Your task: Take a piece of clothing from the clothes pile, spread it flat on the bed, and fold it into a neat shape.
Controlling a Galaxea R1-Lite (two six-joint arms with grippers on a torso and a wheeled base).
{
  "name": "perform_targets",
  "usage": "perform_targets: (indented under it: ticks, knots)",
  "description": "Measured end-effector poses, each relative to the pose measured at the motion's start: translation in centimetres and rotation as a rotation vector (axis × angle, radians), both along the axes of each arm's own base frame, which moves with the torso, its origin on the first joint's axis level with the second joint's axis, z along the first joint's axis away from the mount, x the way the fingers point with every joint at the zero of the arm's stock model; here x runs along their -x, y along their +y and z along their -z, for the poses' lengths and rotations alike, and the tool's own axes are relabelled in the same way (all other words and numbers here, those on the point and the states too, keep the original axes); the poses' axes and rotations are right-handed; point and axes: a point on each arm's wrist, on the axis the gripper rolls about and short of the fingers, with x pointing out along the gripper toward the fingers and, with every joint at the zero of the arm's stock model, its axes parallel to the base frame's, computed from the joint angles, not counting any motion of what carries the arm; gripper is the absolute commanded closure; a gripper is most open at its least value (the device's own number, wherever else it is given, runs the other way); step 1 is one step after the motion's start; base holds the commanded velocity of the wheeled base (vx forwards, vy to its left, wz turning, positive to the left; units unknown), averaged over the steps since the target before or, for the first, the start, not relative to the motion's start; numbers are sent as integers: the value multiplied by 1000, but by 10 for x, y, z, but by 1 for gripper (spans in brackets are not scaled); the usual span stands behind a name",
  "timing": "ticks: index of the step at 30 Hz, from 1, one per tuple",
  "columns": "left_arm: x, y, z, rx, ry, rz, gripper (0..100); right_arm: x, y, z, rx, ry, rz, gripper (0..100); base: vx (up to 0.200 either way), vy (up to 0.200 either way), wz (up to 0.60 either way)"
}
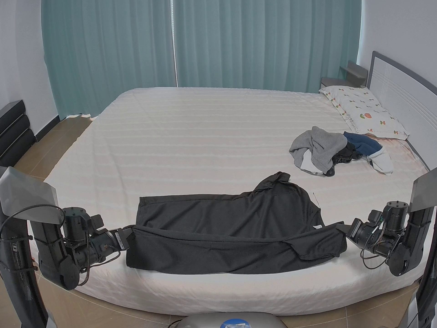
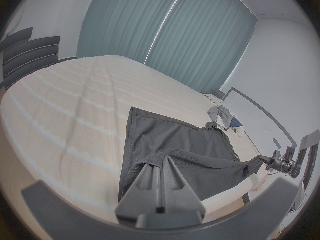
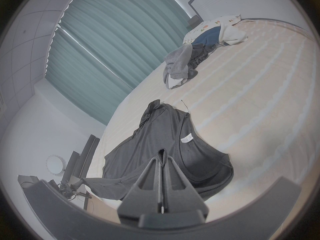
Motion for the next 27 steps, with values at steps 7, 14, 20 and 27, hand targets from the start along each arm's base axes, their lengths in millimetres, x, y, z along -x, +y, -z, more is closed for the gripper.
perform_targets:
  ticks: [7,14,20,27]
  knots:
    - [11,1,-7,-4,124,-5,100,11,-1,-5,16,5,-6,100,0,0,0]
    - [22,5,-16,0,345,-28,100,25,-1,-8,43,21,-28,100,0,0,0]
    - [26,7,-36,21,439,-58,100,43,-2,-7,81,58,-57,100,0,0,0]
    - [31,9,-57,29,505,-75,100,50,-4,-6,97,80,-57,100,0,0,0]
